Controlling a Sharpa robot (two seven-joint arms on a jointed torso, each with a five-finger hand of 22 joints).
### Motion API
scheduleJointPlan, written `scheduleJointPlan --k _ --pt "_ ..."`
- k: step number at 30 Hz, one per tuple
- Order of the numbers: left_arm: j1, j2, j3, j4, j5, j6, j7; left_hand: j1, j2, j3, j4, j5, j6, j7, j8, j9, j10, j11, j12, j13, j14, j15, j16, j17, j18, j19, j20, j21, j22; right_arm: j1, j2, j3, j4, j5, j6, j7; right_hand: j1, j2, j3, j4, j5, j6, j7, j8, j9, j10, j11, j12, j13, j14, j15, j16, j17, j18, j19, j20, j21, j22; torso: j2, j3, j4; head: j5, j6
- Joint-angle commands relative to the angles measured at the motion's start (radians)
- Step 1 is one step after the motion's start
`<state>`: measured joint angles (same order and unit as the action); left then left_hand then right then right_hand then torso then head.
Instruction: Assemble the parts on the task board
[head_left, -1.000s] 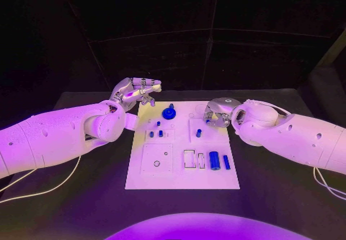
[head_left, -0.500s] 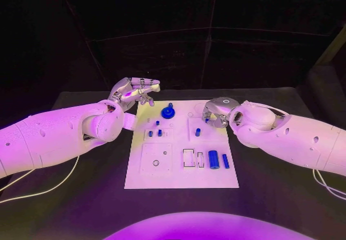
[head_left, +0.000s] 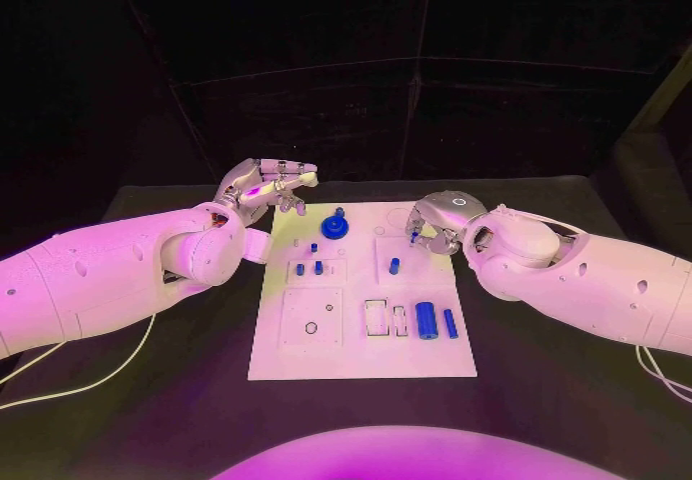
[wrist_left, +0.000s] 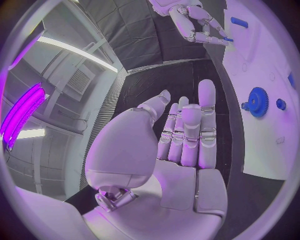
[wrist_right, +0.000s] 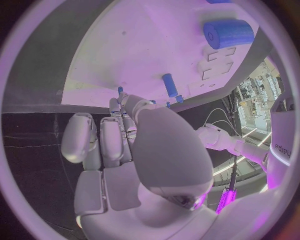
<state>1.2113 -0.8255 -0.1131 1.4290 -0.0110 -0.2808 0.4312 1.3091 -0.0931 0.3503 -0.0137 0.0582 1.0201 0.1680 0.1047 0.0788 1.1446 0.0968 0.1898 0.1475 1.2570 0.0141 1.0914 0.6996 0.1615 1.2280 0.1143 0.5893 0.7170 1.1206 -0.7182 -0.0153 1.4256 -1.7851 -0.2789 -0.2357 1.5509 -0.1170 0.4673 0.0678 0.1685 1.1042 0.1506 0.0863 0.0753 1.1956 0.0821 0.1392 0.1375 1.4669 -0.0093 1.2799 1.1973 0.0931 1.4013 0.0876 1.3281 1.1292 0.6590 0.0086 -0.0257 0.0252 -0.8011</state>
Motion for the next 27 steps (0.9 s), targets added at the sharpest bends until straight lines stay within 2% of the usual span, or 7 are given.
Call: scheduleJointPlan --k 1,9,14,19,23,25,27 --pt "0.001 -0.002 0.001 -0.002 0.005 0.016 -0.011 0.003 0.005 -0.006 0.0 -0.001 -0.004 0.006 -0.001 -0.001 -0.009 0.002 0.005 0.001 -0.01 0.002 -0.004 -0.006 0.019 -0.009 0.0 -0.005 -0.001 0.002 -0.006 0.001 0.011 -0.006 -0.078 -0.004 -0.01 -0.001 0.01 -0.001 -0.004 0.01 -0.001 -0.006 -0.001 0.016 -0.009 -0.001 0.0 0.04 -0.004 0.008 0.001 -0.007 0.006 0.0 0.005 0.003 0.0 0.0 -0.0001 0.001 -0.001" --pt "0.001 -0.006 0.001 -0.003 0.005 0.017 -0.014 0.003 0.005 -0.007 0.0 -0.001 -0.005 0.007 -0.001 -0.001 -0.011 0.003 0.006 0.001 -0.013 0.002 -0.007 -0.011 0.019 -0.01 0.0 -0.006 -0.002 0.003 -0.037 0.002 0.06 0.01 -0.101 -0.005 -0.017 -0.002 0.013 -0.003 -0.005 0.011 -0.001 -0.007 -0.001 0.017 -0.009 -0.002 0.001 0.041 -0.005 0.009 0.001 -0.007 0.006 -0.001 0.005 0.003 0.0 -0.0007 0.0008 0.001 -0.001" --pt "0.001 -0.01 0.001 -0.004 0.004 0.019 -0.014 0.006 0.004 -0.009 -0.002 -0.001 -0.007 0.007 0.0 -0.002 -0.013 0.003 0.008 0.002 -0.016 0.003 -0.01 -0.015 0.02 -0.011 0.001 -0.009 -0.004 0.003 -0.069 0.003 0.142 0.022 -0.11 -0.012 -0.019 -0.003 0.015 -0.005 -0.005 0.012 -0.002 -0.007 0.0 0.017 -0.009 -0.002 0.001 0.041 -0.005 0.01 0.001 -0.008 0.007 -0.001 0.006 0.004 -0.001 -0.0012 -0.0014 0.005 0.002" --pt "0.001 -0.009 0.001 -0.004 0.004 0.021 -0.012 0.01 0.003 -0.009 -0.005 -0.001 -0.008 0.008 0.001 -0.002 -0.014 0.004 0.009 0.002 -0.018 0.003 -0.011 -0.016 0.02 -0.011 0.001 -0.01 -0.005 0.004 -0.075 0.004 0.218 0.03 -0.107 -0.015 -0.022 -0.003 0.017 -0.006 -0.006 0.013 -0.002 -0.007 0.0 0.018 -0.009 -0.002 0.001 0.041 -0.005 0.01 0.002 -0.008 0.007 -0.001 0.007 0.006 -0.001 -0.0023 0.0015 0.01 0.004" --pt "0.002 -0.01 0.001 -0.003 0.004 0.019 -0.014 0.013 0.003 -0.01 -0.008 -0.001 -0.009 0.008 0.001 -0.002 -0.016 0.004 0.01 0.002 -0.02 0.004 -0.013 -0.02 0.02 -0.012 0.002 -0.011 -0.006 0.004 -0.062 0.004 0.257 0.039 -0.101 -0.01 -0.025 -0.004 0.019 -0.008 -0.005 0.013 -0.002 -0.007 0.0 0.018 -0.01 -0.003 0.001 0.041 -0.005 0.01 0.001 -0.008 0.006 -0.001 0.006 0.004 0.001 -0.0007 0.0021 0.019 0.002" --pt "0.002 -0.01 0.001 -0.003 0.004 0.019 -0.015 0.013 0.003 -0.01 -0.008 -0.001 -0.009 0.008 0.001 -0.002 -0.016 0.004 0.011 0.002 -0.02 0.004 -0.013 -0.02 0.02 -0.012 0.002 -0.012 -0.006 0.003 -0.052 0.004 0.267 0.04 -0.101 -0.006 -0.027 -0.004 0.02 -0.009 -0.003 0.013 -0.002 -0.008 0.0 0.019 -0.01 -0.003 0.001 0.041 -0.005 0.01 0.0 -0.007 0.006 -0.001 0.006 0.004 0.001 -0.0016 0.0042 0.022 -0.001" --pt "0.002 -0.01 0.001 -0.003 0.004 0.019 -0.015 0.013 0.003 -0.01 -0.008 -0.001 -0.009 0.008 0.001 -0.002 -0.016 0.004 0.011 0.002 -0.02 0.004 -0.013 -0.02 0.02 -0.012 0.002 -0.012 -0.006 0.003 -0.034 0.003 0.273 0.042 -0.099 0.0 -0.03 -0.005 0.024 -0.012 -0.001 0.013 -0.002 -0.008 -0.001 0.019 -0.01 -0.004 0.001 0.04 -0.005 0.01 -0.001 -0.008 0.006 -0.001 0.007 0.005 -0.001 -0.002 0.0004 0.036 -0.004"
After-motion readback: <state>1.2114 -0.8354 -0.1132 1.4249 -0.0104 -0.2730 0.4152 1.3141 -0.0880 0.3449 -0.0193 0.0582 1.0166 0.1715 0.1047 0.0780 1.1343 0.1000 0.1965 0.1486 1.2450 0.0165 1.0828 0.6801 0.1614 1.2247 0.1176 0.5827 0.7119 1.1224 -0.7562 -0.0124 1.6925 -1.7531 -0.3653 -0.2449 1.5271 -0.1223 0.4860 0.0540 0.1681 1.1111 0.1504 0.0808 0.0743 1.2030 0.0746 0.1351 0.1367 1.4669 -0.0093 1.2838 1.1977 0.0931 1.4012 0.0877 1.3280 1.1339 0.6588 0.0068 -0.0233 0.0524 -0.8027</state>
